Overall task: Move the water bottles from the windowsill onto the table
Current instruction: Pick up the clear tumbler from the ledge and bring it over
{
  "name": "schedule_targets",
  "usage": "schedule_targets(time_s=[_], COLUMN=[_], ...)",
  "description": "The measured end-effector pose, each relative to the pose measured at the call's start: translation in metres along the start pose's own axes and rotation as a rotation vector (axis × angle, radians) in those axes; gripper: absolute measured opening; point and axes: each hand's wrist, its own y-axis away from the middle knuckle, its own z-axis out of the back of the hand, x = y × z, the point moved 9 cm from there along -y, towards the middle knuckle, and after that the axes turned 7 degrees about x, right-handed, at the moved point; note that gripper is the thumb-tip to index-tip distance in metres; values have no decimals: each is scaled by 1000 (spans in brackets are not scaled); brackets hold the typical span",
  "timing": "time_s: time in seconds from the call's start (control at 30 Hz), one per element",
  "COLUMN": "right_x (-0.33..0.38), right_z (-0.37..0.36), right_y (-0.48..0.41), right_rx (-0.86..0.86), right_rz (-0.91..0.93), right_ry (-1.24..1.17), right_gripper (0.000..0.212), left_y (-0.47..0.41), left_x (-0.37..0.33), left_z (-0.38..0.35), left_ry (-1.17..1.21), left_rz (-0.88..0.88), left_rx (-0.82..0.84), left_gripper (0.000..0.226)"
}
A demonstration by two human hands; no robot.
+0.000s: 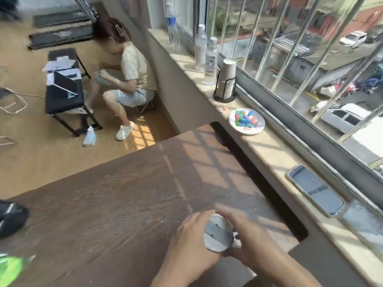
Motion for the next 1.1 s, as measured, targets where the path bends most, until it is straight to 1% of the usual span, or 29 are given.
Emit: schedule_targets(time_s=[0.1,0.2,0.3,0.37,0.53,0.63,0.73,0.83,0.9,0.97,1.1], right_x=[58,120,178,213,278,302,318,332,338,343,347], right_z=[-38,-81,-124,-152,-214,-248,-277,-296,-306,-316,-330], right_y=[-24,-39,-47,-48,-44,-42,-41,-38,-36,-33,-29], right_rx=[125,272,383,449,583,636,679,679,682,695,715], right_rz=[105,241,345,414,537,584,605,638,651,649,637], right_ry=[42,95,152,186,227,270,307,327,339,359,388], right_gripper=[90,84,81,82,87,89,86,81,78,80,82], left_y=[50,106,166,204,280,312,334,348,359,369,382], left_x=[47,93,133,157,199,218,236,250,257,263,268], left_z=[37,65,87,97,109,109,105,102,99,95,90], left_ry=[-22,6,51,55,91,99,116,116,147,151,190], left_rz=[161,313,441,524,673,730,786,806,837,849,844], left_rx=[-119,-209,-325,-388,-530,-582,-584,-578,-593,-607,-602], left_gripper=[73,78,83,81,91,94,89,82,86,93,94])
